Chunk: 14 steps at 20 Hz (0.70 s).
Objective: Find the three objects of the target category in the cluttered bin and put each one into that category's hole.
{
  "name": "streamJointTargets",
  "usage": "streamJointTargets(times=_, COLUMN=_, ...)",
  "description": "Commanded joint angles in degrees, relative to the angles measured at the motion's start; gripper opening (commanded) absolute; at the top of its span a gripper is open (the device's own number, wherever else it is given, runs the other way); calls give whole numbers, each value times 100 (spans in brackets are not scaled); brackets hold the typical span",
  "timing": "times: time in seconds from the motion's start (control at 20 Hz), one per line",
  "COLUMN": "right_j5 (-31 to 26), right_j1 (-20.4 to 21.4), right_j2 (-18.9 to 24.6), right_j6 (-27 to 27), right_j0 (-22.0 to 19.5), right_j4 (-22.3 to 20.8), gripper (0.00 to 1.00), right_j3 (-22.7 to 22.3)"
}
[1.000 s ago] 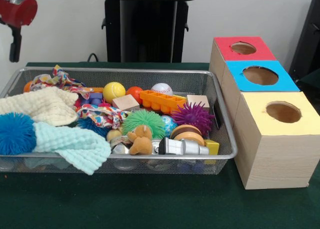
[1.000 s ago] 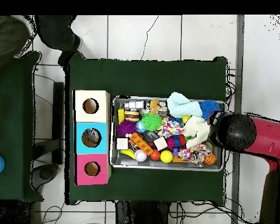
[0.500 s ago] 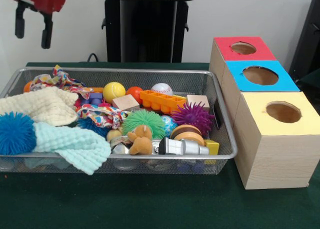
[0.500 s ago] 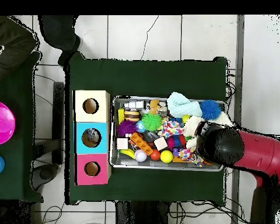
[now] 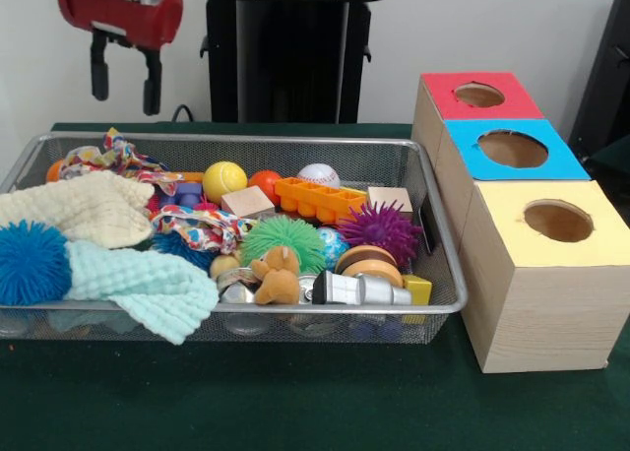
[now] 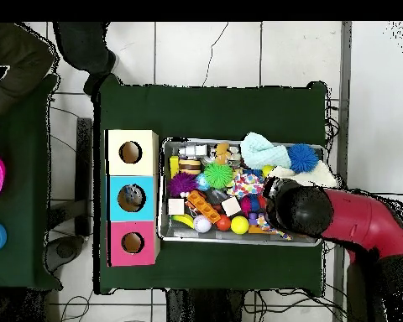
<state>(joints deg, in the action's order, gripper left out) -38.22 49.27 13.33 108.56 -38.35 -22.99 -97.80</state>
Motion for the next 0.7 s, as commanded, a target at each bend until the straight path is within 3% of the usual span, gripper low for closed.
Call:
streamJointTargets(times=0.05, right_j5=204, right_j1=-358, right_j2=893, right_j6=-829, right_j0=-104, right_j4=12, gripper=100, right_j3=-552)
streamJointTargets(times=0.5, right_j5=69, right_j1=-618, right_j2=1271, right_j6=-836, right_j0=-109, right_j4=5, gripper=100, right_j3=-514)
streamJointTargets(times=0.7, right_j5=290, right_j1=-790, right_j2=1473, right_j6=-740, right_j0=-177, right_j4=-19, gripper=100, right_j3=-633)
